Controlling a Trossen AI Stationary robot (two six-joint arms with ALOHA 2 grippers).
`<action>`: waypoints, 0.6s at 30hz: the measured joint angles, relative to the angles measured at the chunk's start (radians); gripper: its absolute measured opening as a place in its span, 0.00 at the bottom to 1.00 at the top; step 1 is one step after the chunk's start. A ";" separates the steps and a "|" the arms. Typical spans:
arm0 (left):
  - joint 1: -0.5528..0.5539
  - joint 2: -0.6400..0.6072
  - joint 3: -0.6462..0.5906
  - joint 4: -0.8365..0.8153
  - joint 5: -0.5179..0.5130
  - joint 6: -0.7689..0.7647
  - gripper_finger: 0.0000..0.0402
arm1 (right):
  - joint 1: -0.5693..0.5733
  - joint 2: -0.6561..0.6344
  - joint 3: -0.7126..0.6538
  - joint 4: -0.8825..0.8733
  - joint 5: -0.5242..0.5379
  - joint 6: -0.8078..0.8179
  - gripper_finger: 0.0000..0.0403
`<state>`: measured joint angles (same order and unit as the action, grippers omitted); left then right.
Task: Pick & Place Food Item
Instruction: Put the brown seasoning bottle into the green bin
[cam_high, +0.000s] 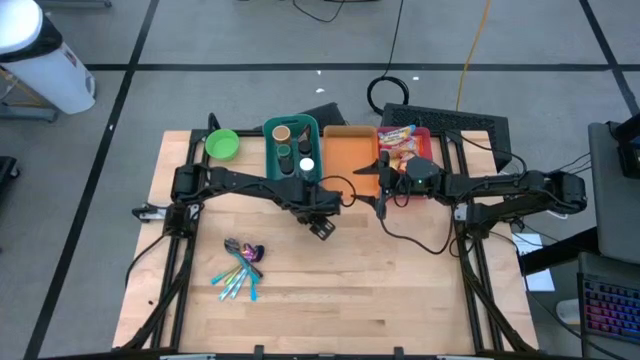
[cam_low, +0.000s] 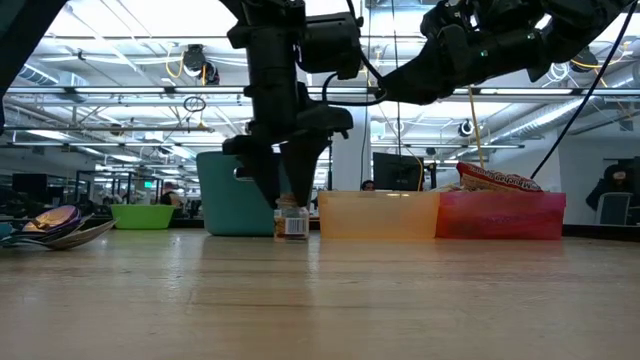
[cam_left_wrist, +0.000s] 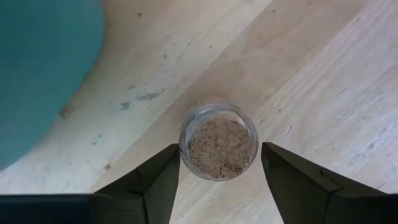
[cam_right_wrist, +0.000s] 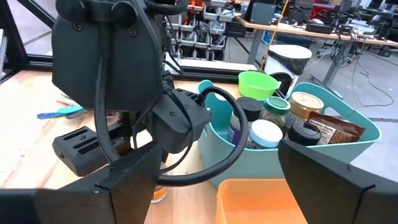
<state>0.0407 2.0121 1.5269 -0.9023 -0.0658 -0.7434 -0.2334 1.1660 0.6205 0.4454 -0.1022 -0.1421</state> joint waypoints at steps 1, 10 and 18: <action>0.001 0.000 0.000 0.004 -0.003 0.008 0.59 | 0.000 0.000 0.000 0.000 0.000 0.000 0.79; 0.004 0.000 0.000 0.041 0.009 0.069 0.59 | 0.000 0.000 0.000 0.000 0.000 0.000 0.79; 0.005 -0.002 0.000 0.041 0.004 0.111 0.41 | 0.000 0.000 0.001 0.000 0.000 0.009 0.79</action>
<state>0.0456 2.0102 1.5269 -0.8612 -0.0621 -0.6320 -0.2337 1.1660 0.6212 0.4454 -0.1020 -0.1329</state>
